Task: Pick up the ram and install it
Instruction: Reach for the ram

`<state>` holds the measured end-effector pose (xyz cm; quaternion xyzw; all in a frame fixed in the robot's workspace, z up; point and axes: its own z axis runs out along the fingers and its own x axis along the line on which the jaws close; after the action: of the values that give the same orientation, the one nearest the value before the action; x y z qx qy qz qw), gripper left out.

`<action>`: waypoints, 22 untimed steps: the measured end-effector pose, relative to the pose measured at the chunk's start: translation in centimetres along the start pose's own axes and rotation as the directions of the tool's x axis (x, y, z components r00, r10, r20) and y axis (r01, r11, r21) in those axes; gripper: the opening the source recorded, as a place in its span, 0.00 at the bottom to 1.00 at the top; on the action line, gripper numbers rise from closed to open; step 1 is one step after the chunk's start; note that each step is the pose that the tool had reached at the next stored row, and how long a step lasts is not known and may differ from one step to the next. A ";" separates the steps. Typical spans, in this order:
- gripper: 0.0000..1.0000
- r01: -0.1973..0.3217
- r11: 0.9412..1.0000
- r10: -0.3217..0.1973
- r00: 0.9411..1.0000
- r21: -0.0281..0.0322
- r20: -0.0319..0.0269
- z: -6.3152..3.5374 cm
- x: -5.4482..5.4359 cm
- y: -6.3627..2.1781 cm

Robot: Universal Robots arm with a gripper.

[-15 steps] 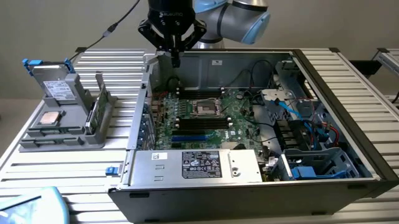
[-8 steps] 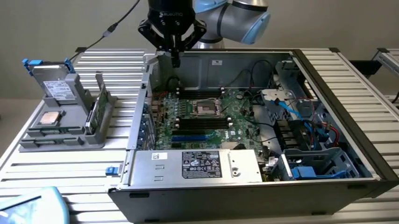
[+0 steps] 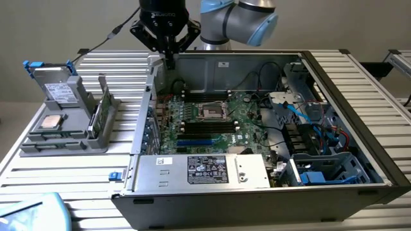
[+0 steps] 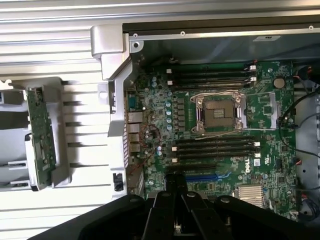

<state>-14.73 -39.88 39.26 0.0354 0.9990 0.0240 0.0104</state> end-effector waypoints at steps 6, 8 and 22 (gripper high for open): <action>0.10 0.000 1.000 0.000 1.000 0.000 0.000 -0.06 2.7 -0.19; 0.10 0.000 1.000 0.000 1.000 0.000 0.000 -0.08 3.6 -0.25; 0.10 0.000 1.000 0.000 1.000 0.000 0.000 -0.04 9.9 -0.71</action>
<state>-24.68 -39.88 39.08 0.0354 0.9990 0.0240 0.0103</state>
